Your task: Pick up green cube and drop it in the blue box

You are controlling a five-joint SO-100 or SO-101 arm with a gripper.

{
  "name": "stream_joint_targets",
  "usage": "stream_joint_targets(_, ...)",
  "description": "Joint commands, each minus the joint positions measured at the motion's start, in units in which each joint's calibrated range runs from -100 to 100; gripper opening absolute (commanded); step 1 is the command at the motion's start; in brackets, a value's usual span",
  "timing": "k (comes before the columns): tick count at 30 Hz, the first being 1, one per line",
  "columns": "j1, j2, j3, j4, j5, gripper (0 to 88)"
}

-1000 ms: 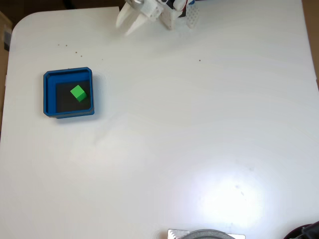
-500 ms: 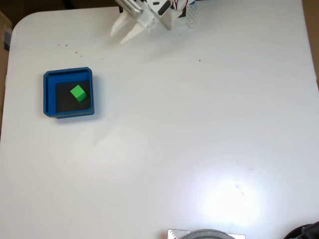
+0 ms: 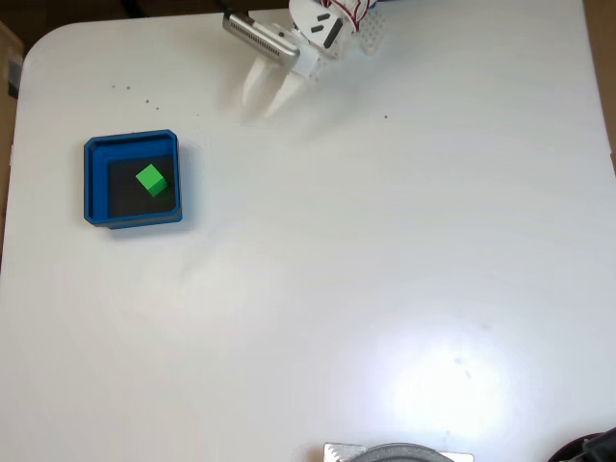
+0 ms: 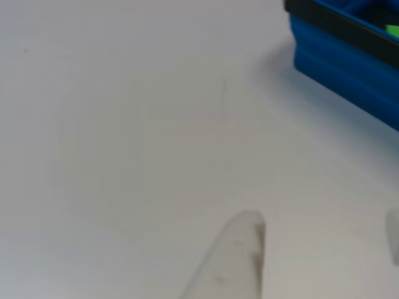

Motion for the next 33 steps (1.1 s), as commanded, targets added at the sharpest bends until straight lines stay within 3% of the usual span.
stream_joint_targets(1, -8.00, -1.34, 0.63, -1.29, 0.15, 16.6)
stream_joint_targets(20, -36.85, -1.34, 0.63, -1.29, -0.05, 16.6)
stream_joint_targets(26, -39.14, -1.34, 0.63, -1.29, -0.05, 16.1)
stream_joint_targets(33, -38.61, -1.34, 0.63, -1.29, -0.05, 8.1)
